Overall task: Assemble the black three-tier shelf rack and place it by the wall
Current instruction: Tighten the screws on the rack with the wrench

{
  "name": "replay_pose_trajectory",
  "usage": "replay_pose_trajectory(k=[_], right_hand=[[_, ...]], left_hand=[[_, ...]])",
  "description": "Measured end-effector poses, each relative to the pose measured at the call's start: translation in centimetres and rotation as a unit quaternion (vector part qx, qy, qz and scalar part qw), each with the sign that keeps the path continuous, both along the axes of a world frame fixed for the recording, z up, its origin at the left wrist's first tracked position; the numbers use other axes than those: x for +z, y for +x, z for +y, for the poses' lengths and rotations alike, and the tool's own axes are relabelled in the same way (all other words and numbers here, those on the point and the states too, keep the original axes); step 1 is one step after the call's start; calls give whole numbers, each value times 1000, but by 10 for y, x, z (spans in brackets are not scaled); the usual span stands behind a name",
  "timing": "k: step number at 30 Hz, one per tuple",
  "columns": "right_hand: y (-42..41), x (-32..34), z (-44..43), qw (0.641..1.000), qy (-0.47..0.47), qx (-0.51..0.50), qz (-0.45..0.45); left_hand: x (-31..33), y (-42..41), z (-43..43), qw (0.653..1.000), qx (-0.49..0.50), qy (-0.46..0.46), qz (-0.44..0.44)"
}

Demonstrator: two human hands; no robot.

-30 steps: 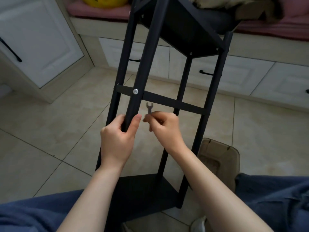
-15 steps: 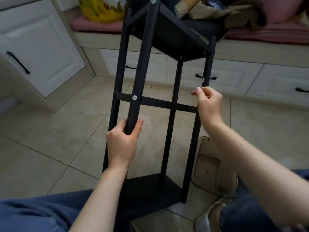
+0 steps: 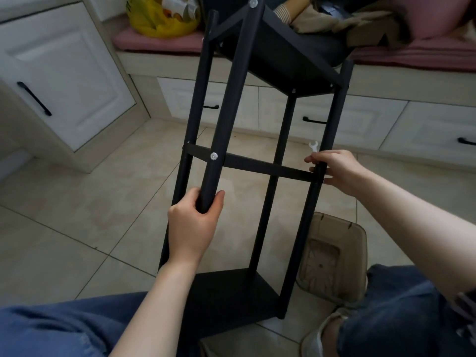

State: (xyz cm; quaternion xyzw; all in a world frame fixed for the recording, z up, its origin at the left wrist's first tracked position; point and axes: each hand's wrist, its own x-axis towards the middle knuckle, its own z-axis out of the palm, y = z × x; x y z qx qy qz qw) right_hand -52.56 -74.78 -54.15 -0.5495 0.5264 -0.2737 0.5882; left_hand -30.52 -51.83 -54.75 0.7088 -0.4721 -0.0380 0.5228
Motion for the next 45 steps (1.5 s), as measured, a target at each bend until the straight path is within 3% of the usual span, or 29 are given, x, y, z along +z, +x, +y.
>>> replay_pose_trajectory(k=[4, 15, 19, 27, 34, 40, 45], right_hand=[[10, -5, 2, 998, -59, -9, 15], [42, 31, 18, 979, -178, 44, -94], [50, 62, 21, 966, -162, 58, -194], [66, 101, 46, 941, -164, 142, -262], [84, 101, 79, 945, -181, 73, -262], [93, 106, 86, 941, -190, 99, -262], [104, 103, 92, 941, -204, 104, -250]], left_hand=[[-5, 15, -4, 999, 29, 19, 15], [-17, 64, 0, 987, 153, 40, 41], [-24, 63, -2, 977, 179, 40, 106], [-42, 71, -3, 965, 206, 66, 150], [-35, 75, -12, 960, 158, 90, 211], [-18, 60, -16, 960, 119, 146, 206], [13, 4, -18, 984, 76, 54, 151]])
